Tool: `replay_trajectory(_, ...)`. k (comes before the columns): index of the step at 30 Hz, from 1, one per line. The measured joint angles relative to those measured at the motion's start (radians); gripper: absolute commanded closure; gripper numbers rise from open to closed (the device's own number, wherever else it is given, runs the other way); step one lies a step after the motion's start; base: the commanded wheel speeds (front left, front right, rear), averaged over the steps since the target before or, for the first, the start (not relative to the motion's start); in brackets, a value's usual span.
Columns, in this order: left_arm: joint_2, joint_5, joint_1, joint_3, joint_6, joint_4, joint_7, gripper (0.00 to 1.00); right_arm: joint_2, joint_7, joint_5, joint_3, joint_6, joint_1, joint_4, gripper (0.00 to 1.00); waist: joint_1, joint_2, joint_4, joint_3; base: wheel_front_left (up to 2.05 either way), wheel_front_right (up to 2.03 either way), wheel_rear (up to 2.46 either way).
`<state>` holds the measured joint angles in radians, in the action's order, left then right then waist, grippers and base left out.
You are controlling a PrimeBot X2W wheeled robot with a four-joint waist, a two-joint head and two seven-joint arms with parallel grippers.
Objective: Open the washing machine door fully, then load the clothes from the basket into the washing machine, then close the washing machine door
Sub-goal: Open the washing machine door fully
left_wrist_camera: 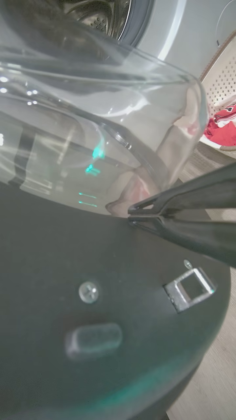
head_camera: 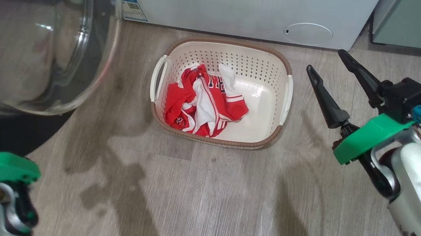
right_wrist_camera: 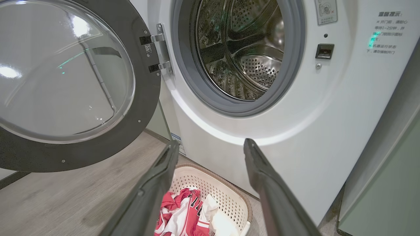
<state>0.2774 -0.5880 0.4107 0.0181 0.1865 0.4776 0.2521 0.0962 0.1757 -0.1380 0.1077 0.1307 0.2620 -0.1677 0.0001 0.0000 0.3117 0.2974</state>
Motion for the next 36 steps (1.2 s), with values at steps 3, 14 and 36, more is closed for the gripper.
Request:
replay_trajectory(3,0.006,0.011,0.036,-0.041,-0.017,0.036,0.0,1.0,0.0,0.0,0.0,0.002,0.0,0.005,0.001,0.0,0.0,0.0,-0.004,0.007,0.0,0.0,0.0)
replay_trajectory(14,-0.004,0.086,0.063,-0.125,-0.053,0.074,0.0,1.0,0.0,0.0,0.0,0.006,0.0,0.014,-0.002,0.0,0.0,0.0,-0.009,0.009,0.0,0.0,0.0)
replay_trajectory(36,-0.147,0.295,-0.397,-0.031,-0.063,-0.519,-0.028,0.0,-0.031,0.036,-0.004,-0.035,0.0,-0.053,-0.032,0.0,-0.0002,0.0,-0.084,-0.11,0.0,0.0,0.0)
